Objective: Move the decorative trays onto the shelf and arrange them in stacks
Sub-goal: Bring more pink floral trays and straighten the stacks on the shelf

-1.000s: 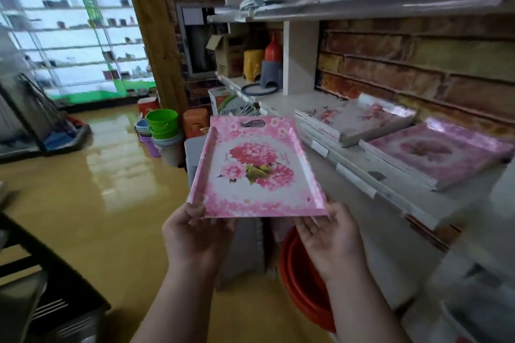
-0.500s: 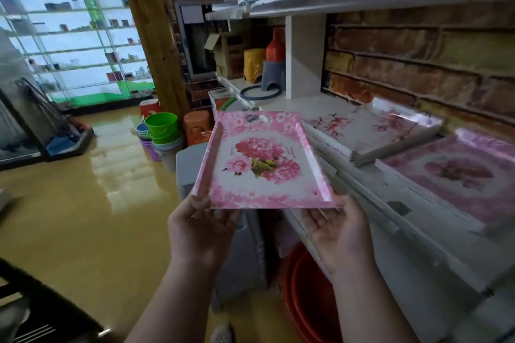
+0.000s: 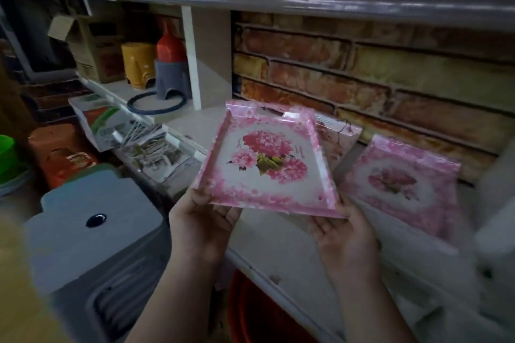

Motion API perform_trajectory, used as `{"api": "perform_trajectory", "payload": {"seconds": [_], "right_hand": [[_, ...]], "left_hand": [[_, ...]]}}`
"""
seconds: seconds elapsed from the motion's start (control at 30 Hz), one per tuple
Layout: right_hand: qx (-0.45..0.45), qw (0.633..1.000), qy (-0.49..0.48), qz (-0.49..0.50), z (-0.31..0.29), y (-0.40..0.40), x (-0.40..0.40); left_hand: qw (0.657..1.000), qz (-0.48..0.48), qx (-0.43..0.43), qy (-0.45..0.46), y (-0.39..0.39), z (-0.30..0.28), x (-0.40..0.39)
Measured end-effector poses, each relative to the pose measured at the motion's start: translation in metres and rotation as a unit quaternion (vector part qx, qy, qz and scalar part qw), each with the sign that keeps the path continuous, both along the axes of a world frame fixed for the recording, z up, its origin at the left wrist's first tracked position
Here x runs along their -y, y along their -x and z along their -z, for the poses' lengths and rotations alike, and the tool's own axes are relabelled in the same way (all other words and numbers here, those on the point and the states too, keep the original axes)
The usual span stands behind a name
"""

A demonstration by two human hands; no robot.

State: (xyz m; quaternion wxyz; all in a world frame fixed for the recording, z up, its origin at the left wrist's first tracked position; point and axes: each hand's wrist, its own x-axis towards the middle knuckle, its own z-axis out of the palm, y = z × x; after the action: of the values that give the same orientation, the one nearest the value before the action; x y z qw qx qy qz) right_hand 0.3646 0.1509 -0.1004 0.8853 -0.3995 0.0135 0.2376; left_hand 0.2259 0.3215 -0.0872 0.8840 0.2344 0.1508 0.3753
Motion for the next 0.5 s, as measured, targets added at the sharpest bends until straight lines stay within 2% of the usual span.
{"api": "perform_trajectory", "payload": {"seconds": [0.13, 0.27, 0.5], "right_hand": [[0.009, 0.997, 0.008, 0.074, 0.004, 0.001, -0.03], [0.046, 0.987, 0.056, 0.144, 0.009, 0.008, -0.05], [0.056, 0.965, 0.106, 0.232, 0.019, 0.026, -0.078]], "left_hand": [[0.998, 0.055, -0.033, 0.008, -0.027, 0.012, -0.044], [0.994, 0.088, -0.066, 0.012, -0.043, 0.018, -0.074], [0.984, 0.12, -0.12, -0.049, -0.066, 0.022, -0.11]]}}
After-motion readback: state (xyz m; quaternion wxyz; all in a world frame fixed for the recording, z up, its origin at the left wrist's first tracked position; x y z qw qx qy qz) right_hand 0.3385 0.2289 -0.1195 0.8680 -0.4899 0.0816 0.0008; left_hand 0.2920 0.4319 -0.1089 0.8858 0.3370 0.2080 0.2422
